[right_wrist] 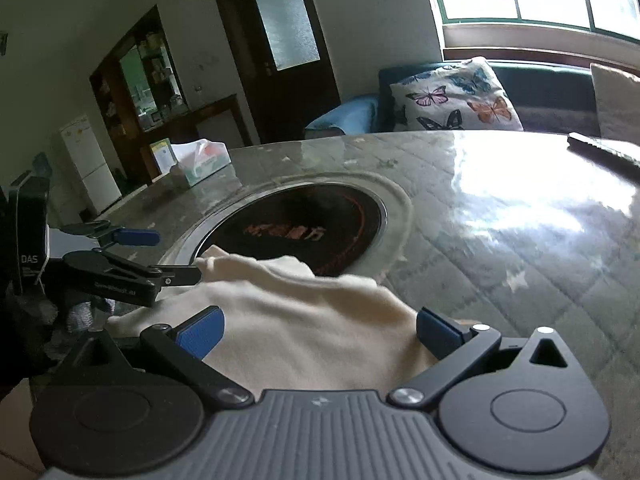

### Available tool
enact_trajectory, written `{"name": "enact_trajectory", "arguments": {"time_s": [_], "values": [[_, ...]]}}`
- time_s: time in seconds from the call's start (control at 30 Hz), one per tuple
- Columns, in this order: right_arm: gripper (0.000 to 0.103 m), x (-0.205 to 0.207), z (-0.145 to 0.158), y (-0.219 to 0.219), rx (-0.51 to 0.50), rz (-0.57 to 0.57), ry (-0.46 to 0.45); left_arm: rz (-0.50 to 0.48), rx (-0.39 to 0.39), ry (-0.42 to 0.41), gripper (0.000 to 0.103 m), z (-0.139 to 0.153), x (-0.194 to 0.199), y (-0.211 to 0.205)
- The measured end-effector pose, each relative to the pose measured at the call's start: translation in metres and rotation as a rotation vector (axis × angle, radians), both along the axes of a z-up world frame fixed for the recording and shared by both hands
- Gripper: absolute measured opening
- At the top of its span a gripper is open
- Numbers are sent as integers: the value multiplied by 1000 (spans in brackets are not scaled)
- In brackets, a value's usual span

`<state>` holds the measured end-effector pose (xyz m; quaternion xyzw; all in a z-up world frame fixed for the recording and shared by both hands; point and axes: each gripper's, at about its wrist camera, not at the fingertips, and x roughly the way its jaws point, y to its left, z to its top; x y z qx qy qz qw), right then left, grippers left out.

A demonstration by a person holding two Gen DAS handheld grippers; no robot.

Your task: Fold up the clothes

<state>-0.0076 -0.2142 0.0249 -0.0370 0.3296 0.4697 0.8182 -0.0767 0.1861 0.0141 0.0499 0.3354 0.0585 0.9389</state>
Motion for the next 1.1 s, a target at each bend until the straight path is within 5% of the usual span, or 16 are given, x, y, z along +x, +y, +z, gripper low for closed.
{"name": "enact_trajectory", "arguments": {"time_s": [0.27,0.73,1.1], "values": [[103,7,-7,14,-76,-21,-2,31,9,24,103,-5,8,8],[103,-64,8,47,-193,52,-270,32,-19,-4,103,6,-27,5],[103,-99,-11,76,-276,151,-355,42,-13,10,103,-3,-44,6]]}}
